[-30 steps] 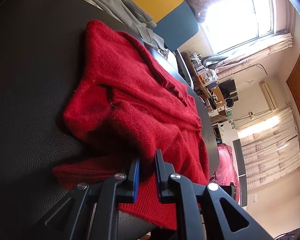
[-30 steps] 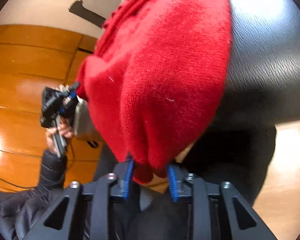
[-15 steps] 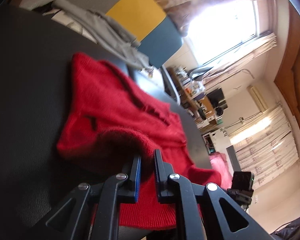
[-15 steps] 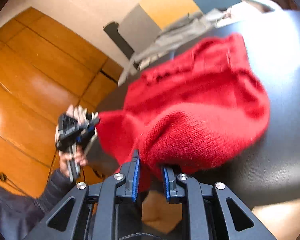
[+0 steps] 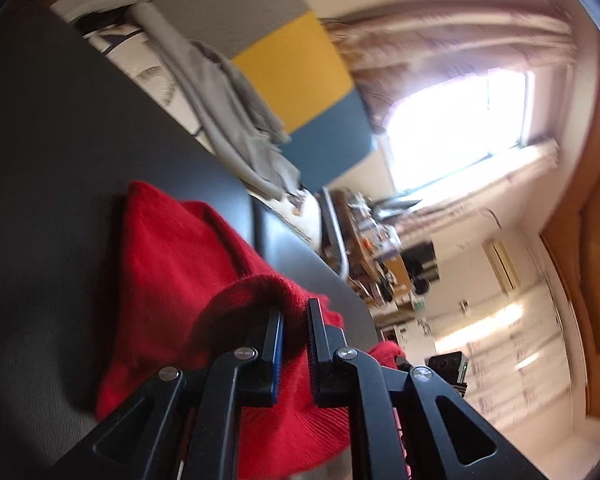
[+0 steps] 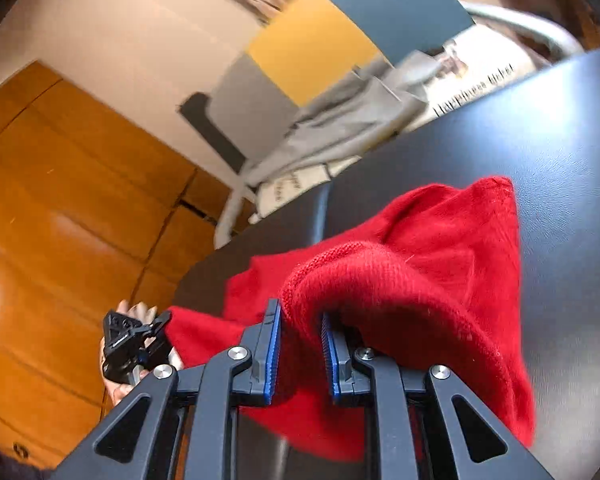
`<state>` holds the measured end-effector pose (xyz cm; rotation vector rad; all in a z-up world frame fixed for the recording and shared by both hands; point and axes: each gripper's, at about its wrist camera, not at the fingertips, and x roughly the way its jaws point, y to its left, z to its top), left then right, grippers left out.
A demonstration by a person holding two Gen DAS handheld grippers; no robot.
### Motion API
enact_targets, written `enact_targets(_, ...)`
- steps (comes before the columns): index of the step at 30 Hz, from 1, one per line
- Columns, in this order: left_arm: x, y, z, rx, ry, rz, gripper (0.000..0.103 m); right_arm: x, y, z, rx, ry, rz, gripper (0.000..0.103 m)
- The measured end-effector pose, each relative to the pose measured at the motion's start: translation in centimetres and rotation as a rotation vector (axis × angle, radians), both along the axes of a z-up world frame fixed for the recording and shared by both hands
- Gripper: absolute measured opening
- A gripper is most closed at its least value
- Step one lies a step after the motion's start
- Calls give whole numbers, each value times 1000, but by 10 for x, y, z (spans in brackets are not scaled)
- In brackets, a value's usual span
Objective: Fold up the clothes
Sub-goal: 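Lower the folded hem onto the sweater and press with both grippers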
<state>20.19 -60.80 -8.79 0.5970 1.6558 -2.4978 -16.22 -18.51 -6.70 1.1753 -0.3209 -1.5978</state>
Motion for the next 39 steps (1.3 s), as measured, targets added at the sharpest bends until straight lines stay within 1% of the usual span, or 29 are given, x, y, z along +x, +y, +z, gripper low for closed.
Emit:
enact_targets(2,-12,-12,-18,31,-50,21,9,-23,-17,-18,46,-47,-15,20)
enact_targets(3,-11,-11,-23,32,-66,20,9,-33,-25,-31,68,-76,-14,22)
enact_targets(4,-9,-10,-28,32,-82,18,9,-40,-30,-40,90,-93,-22,27)
enact_targets(5,-8,-8,-33,33,-98,17,9,-45,-34,-53,122,-121,-24,27)
enact_targets(7,-5,-6,-42,34,-130,14,8,-50,-36,-76,147,-182,-30,26)
enact_targets(10,0,-3,-57,36,-177,9,9,-38,-27,-85,127,-178,-8,25)
enact_targets(15,8,3,-80,38,-256,1,9,-3,12,-94,88,-215,-8,23)
enact_targets(18,31,19,-77,25,-269,2,10,24,37,-96,73,-237,-6,23)
enact_targets(20,44,28,-71,9,-259,-10,13,35,49,-96,68,-240,-10,23)
enact_targets(21,50,33,-68,1,-252,-15,19,39,56,-95,58,-241,-14,27)
enact_targets(23,65,37,-57,-11,-209,8,26,41,64,-91,10,-258,-33,39)
enact_targets(25,83,39,-46,-7,-154,27,32,44,71,-86,-49,-280,-49,68)
enact_targets(26,92,39,-40,0,-124,35,37,47,73,-81,-70,-281,-49,73)
enact_targets(27,96,40,-36,-11,-111,37,40,50,75,-76,-85,-276,-47,78)
enact_targets(28,105,43,-30,-39,-101,39,40,54,77,-71,-88,-267,-45,79)
enact_targets(30,113,48,-25,-70,-102,32,40,61,79,-68,-88,-267,-45,80)
enact_targets(32,120,55,-26,-83,-117,10,40,67,81,-69,-84,-268,-49,80)
enact_targets(35,128,65,-32,-76,-132,-10,40,75,84,-71,-78,-269,-56,80)
enact_targets(37,134,71,-37,-69,-143,-22,40,75,84,-69,-74,-244,-84,80)
enact_targets(39,132,71,-40,-52,-134,-19,40,74,83,-66,-64,-212,-117,80)
